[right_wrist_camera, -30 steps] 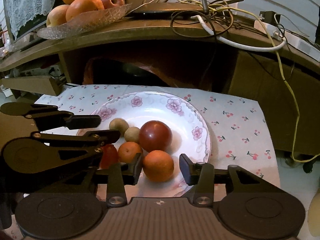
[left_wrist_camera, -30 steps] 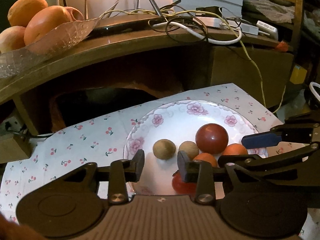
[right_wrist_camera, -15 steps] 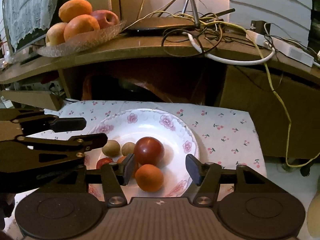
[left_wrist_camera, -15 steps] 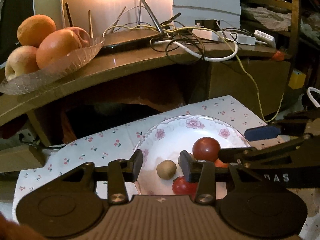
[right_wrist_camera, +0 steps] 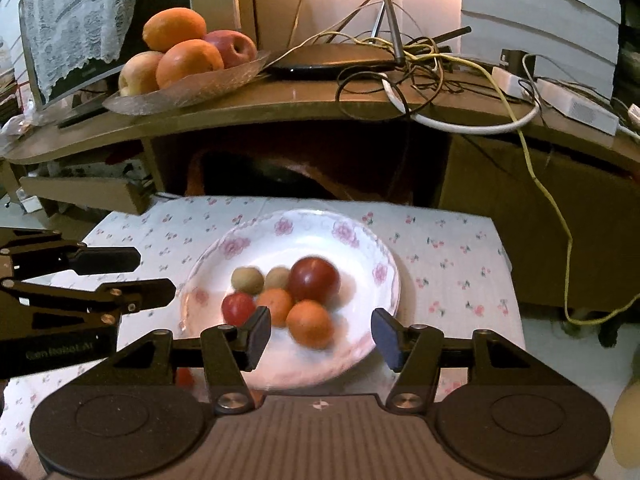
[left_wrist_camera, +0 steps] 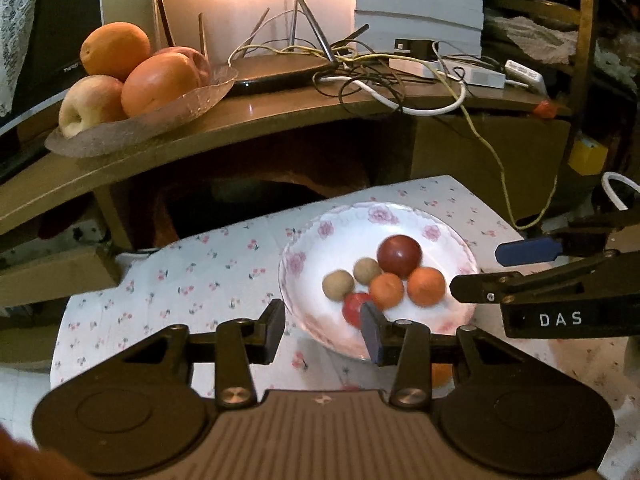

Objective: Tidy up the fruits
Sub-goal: 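Grasp the red tomato with the left tool while right tool grasps tangerine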

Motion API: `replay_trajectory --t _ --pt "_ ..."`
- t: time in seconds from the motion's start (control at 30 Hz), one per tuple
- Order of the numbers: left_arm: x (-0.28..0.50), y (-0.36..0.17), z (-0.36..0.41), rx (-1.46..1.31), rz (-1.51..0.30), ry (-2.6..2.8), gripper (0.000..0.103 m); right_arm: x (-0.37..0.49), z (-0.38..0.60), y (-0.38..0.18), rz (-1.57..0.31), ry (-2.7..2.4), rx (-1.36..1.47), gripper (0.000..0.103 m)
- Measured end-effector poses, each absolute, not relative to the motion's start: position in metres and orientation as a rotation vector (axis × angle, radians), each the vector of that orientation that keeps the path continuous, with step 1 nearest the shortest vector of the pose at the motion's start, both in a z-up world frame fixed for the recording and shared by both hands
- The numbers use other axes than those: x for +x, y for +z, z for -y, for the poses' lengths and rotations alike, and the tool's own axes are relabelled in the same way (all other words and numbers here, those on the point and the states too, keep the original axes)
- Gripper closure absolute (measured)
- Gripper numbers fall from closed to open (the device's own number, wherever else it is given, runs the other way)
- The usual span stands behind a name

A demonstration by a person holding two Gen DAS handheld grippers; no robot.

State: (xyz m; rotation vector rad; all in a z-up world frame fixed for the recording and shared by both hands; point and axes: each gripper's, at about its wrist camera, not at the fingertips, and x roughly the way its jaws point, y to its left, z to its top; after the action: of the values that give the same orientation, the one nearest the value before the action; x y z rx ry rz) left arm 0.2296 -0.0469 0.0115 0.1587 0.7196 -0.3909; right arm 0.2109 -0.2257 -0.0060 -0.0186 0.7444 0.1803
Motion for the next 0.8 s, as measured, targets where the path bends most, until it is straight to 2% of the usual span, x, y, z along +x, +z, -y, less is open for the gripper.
replay_trajectory --t 0.43,0.8 --pt "0.192 0.004 0.045 0.139 -0.791 -0.404 0.057 0.160 0.210 -0.012 -0.806 0.159 0.015 0.044" --pt "0.199 -0.013 0.050 0.188 -0.845 -0.398 0.057 0.185 0.195 -0.037 -0.858 0.200 -0.056 0.044"
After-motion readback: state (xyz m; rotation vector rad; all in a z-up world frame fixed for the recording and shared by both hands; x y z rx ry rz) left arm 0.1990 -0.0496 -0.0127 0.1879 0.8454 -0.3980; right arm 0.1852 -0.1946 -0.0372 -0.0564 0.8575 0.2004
